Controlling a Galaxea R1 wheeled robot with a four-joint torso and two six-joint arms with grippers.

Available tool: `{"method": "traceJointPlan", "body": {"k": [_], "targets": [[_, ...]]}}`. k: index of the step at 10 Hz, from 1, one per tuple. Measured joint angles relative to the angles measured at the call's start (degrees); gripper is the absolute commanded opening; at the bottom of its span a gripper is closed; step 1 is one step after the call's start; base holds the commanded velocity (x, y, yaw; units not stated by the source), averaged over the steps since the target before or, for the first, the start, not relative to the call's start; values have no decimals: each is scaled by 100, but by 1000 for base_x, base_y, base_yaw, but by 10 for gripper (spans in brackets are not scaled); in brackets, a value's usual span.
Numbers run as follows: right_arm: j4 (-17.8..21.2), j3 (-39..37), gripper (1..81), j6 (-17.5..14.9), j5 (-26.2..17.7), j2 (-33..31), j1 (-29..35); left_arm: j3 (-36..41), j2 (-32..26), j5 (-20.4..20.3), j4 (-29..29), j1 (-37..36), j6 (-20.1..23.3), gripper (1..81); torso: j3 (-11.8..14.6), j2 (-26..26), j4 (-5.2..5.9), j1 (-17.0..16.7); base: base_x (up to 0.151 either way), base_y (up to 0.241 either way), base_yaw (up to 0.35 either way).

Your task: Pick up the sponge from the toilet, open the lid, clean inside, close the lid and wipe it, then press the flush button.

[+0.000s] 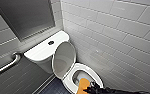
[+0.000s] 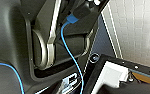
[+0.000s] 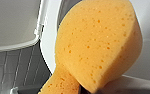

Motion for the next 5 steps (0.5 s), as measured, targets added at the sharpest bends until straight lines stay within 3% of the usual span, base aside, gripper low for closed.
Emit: {"method": "traceJointPlan", "body": {"k": [5], "targets": [[-4, 1078, 10, -2, 176, -1381, -408, 0, 0, 2, 2, -60, 1, 811, 0, 0, 0, 0, 0, 0, 0]]}}
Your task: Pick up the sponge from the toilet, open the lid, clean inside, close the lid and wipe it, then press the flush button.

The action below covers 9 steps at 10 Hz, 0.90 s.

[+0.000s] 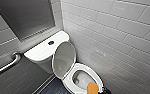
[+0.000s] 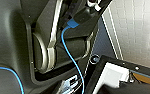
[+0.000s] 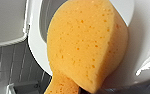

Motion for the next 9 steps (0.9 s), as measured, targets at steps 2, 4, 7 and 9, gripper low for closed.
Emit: {"method": "traceJointPlan", "body": {"k": [2, 4, 7, 9], "targets": [[-5, 358, 10, -2, 67, -611, -188, 0, 2, 0, 0, -2, 110, 811, 0, 0, 0, 0, 0, 0, 0], [-6, 610, 10, -6, 152, -1143, -374, 0, 5, -2, 0, -2, 134, 811, 2, 0, 0, 0, 0, 0, 0], [-5, 1067, 10, 20, 232, -1990, -625, 0, 49, 0, 0, -2, 149, 811, 2, 0, 0, 0, 0, 0, 0], [-5, 1626, 10, 20, 293, -2246, -623, 0, 49, 0, 0, -2, 195, 811, 2, 0, 0, 0, 0, 0, 0]]}}
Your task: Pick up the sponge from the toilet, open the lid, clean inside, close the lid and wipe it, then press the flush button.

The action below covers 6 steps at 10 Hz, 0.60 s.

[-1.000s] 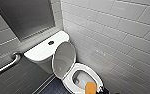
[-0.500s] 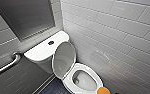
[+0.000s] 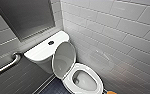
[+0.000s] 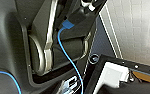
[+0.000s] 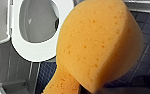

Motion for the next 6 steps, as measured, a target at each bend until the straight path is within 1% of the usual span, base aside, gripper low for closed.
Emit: {"method": "traceJointPlan", "body": {"k": [2, 3, 5, 6], "targets": [[-1, 456, 10, 0, -22, -185, 199, 4, 0, 0, 0, -15, 39, 811, 0, 0, 0, 0, 0, 0, 0], [-4, 590, 10, 0, -35, -260, 416, 12, 0, 2, 0, -48, 41, 811, 0, 0, 0, 0, 0, 0, 0], [-11, 699, 10, -2, -57, -245, 934, 12, 0, 0, 0, -106, 41, 811, 0, 0, 0, 0, 0, 0, 0], [-17, 681, 10, 0, -134, -118, 1122, 12, 0, 0, 0, -106, 39, 811, 0, 0, 0, 0, 0, 0, 0]]}}
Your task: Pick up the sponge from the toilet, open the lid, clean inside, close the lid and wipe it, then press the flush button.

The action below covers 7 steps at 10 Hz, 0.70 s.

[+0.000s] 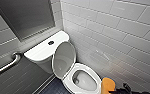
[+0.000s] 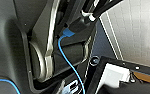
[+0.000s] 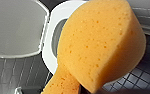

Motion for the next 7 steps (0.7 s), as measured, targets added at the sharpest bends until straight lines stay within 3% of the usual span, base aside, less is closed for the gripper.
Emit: {"method": "traceJointPlan", "body": {"k": [7], "targets": [[-11, -1814, 10, 123, -780, 2558, 1014, 0, 0, 0, -13, -38, -6, 811, -2, 0, 0, 0, 0, 0, 0]]}}
